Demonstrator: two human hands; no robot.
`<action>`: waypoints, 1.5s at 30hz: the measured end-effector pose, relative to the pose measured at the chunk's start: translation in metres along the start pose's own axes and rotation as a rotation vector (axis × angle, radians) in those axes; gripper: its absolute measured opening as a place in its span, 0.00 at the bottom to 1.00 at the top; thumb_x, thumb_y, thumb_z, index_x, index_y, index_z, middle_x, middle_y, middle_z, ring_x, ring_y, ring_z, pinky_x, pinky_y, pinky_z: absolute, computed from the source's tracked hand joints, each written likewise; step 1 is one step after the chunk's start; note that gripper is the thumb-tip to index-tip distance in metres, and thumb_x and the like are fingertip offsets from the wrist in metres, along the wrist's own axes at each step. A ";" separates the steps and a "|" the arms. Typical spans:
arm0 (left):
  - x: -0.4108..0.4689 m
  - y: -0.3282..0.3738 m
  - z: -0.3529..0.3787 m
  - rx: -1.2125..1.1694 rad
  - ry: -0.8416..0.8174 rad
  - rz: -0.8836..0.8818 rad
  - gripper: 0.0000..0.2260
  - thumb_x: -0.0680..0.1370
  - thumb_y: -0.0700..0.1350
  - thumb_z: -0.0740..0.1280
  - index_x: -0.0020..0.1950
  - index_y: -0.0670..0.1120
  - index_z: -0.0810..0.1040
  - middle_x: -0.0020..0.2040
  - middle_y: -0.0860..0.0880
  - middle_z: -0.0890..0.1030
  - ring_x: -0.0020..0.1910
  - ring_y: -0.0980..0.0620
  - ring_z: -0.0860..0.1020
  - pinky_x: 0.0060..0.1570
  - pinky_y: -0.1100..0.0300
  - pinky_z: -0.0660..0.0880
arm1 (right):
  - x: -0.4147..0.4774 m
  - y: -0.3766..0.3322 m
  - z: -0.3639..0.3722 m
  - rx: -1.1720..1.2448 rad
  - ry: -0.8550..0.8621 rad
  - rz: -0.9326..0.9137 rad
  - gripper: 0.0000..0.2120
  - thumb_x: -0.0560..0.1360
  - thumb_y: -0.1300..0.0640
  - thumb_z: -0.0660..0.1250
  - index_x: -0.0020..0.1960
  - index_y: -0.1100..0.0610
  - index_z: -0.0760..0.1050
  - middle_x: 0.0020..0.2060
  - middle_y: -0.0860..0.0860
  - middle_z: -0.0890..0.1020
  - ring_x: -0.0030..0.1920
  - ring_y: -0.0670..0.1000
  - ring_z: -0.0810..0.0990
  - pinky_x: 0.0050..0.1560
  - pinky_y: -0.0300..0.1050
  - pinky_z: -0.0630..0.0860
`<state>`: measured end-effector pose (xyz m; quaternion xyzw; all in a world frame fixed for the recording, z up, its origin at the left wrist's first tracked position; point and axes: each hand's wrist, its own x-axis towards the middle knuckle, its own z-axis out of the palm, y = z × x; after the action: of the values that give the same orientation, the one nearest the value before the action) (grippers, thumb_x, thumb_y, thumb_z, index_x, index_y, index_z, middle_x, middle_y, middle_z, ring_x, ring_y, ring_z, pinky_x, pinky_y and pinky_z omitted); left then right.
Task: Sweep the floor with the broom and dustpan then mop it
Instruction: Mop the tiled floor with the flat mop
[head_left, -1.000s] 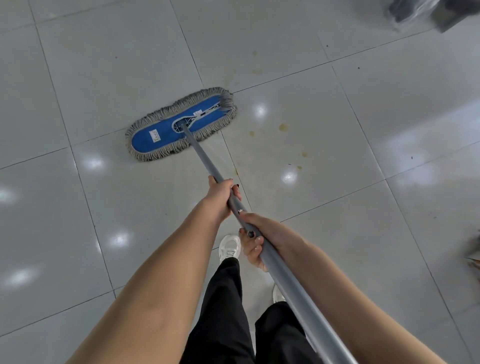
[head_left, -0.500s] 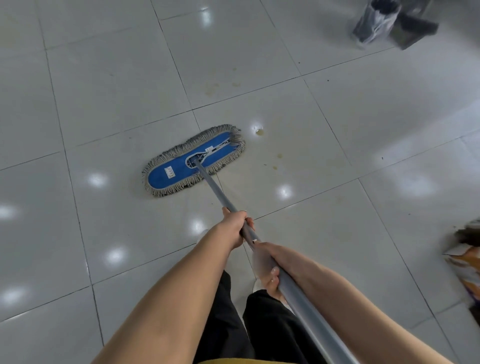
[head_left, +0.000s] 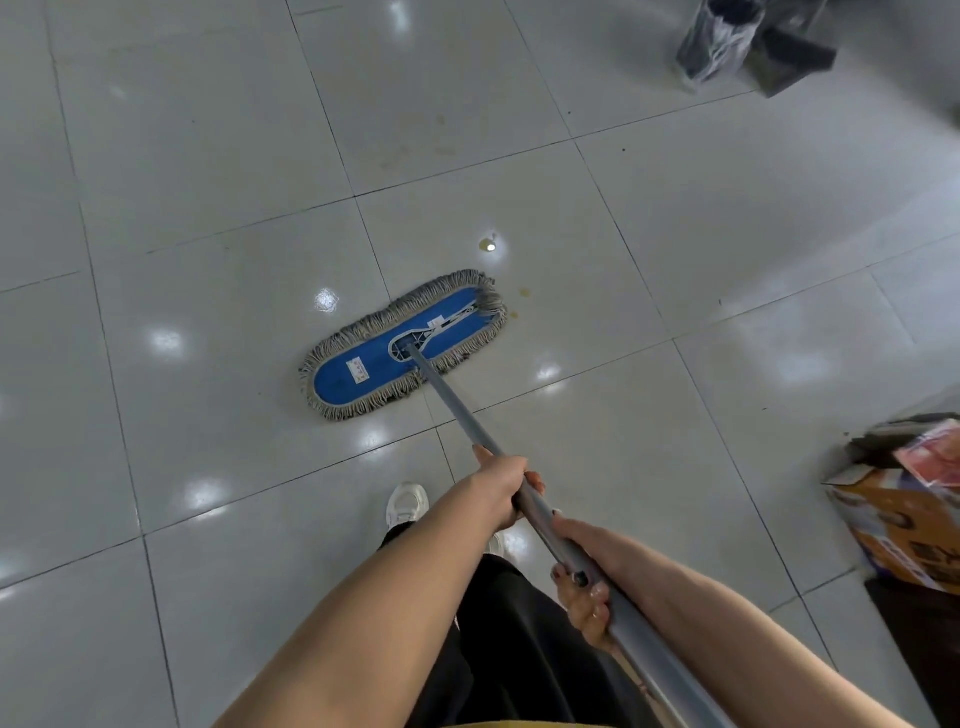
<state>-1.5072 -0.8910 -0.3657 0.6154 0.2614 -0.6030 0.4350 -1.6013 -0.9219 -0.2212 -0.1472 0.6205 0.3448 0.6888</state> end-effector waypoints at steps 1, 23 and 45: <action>0.003 0.003 -0.003 0.012 0.006 0.005 0.25 0.80 0.35 0.53 0.75 0.47 0.50 0.29 0.47 0.69 0.21 0.54 0.69 0.22 0.63 0.69 | 0.002 -0.003 0.003 0.005 -0.004 -0.013 0.28 0.76 0.41 0.61 0.26 0.59 0.66 0.18 0.49 0.66 0.12 0.44 0.64 0.13 0.29 0.61; 0.075 0.187 -0.076 0.039 -0.002 0.094 0.27 0.80 0.36 0.54 0.76 0.50 0.49 0.28 0.47 0.69 0.25 0.53 0.70 0.26 0.59 0.71 | 0.036 -0.166 0.116 0.102 -0.045 -0.099 0.25 0.76 0.39 0.60 0.33 0.59 0.65 0.17 0.49 0.66 0.12 0.44 0.63 0.13 0.30 0.61; 0.152 0.377 -0.098 0.001 0.054 0.137 0.25 0.80 0.37 0.55 0.75 0.49 0.53 0.31 0.45 0.68 0.23 0.55 0.66 0.19 0.69 0.67 | 0.053 -0.337 0.195 0.200 -0.118 -0.164 0.22 0.76 0.40 0.62 0.35 0.58 0.65 0.18 0.48 0.68 0.13 0.42 0.64 0.14 0.28 0.61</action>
<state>-1.1169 -1.0212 -0.4401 0.6484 0.2299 -0.5551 0.4676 -1.2331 -1.0262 -0.3110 -0.1073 0.5960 0.2318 0.7612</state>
